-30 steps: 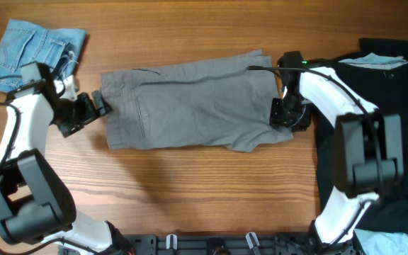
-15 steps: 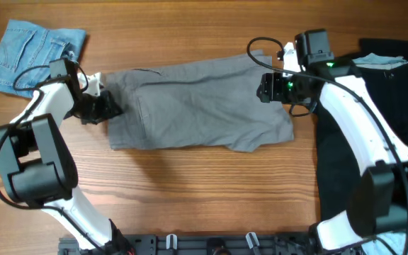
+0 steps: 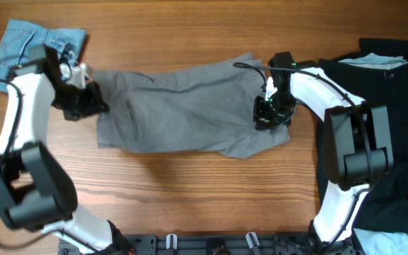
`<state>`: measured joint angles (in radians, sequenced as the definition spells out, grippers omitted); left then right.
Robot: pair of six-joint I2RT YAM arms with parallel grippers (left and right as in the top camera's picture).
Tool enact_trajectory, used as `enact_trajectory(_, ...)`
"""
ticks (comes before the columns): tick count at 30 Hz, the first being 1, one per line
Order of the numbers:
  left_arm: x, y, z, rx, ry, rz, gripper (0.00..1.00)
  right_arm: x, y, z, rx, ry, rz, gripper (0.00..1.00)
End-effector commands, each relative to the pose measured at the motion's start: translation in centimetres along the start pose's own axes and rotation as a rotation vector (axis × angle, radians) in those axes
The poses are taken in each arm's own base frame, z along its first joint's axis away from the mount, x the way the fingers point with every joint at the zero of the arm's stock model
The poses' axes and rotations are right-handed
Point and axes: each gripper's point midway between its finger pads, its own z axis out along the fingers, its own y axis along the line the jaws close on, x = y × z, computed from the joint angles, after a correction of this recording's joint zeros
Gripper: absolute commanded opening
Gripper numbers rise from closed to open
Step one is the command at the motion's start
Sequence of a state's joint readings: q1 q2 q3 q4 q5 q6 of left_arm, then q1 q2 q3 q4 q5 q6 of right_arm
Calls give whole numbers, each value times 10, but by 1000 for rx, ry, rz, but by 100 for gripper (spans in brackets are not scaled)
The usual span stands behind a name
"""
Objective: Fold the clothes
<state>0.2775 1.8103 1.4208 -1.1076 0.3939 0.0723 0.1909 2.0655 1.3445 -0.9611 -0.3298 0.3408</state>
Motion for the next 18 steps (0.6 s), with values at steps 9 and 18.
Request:
enact_trajectory(9, -4, -131, -48, 81, -185, 245, 4, -4, 3, 1, -28, -24, -189, 8)
enact_trajectory(18, 41, -250, -14, 213, -155, 391, 6, -27, 7, -142, -172, -438, -68, 59)
